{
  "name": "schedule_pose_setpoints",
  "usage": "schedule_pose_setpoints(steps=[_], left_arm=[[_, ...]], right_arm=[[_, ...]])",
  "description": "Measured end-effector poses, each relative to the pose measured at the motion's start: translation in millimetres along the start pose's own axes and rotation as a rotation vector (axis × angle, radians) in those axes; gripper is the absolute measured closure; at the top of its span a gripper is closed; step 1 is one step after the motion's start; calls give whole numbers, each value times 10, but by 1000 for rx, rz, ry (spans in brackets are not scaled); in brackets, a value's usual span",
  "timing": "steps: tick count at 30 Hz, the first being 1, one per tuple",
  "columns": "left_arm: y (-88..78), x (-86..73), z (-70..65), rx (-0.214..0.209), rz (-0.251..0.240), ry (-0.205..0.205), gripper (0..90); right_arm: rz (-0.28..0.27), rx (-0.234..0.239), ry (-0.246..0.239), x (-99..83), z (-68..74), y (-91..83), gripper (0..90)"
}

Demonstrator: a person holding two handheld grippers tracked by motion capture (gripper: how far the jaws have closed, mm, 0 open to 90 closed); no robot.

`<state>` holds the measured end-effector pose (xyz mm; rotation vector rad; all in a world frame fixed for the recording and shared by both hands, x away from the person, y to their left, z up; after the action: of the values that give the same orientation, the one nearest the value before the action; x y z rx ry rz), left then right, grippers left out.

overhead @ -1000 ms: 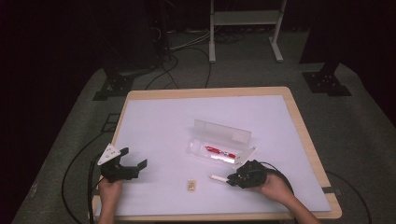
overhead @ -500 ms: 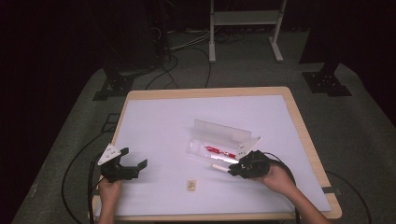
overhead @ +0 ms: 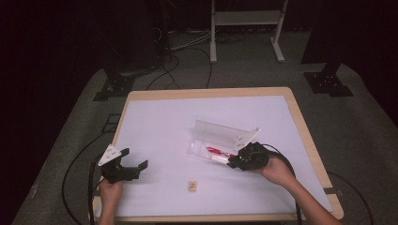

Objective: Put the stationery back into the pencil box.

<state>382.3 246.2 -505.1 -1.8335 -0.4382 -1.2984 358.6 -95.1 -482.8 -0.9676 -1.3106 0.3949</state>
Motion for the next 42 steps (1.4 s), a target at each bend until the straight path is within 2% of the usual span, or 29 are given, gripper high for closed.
schedule_pose_setpoints(steps=[5,24,42], left_arm=[[4,-1,-2,0,0,1,0],[4,-1,-2,1,1,1,0],[2,0,-2,0,-1,2,0]], right_arm=[[2,-6,-11,51,-51,-6,781],[7,-18,-5,136,-184,-7,782],[15,-21,-9,217,-291,71,782]])
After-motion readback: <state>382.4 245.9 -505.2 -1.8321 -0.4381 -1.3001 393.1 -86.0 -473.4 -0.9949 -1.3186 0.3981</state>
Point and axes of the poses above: each handheld gripper's, and its own axes: y roughly forward along the jaws, x roughly out of its top, z roughly to its left, the point moved 10 cm from there along y, roughly forward along the jaws, and after that the axes turned 4 degrees about -x, right-handed, at the moved point
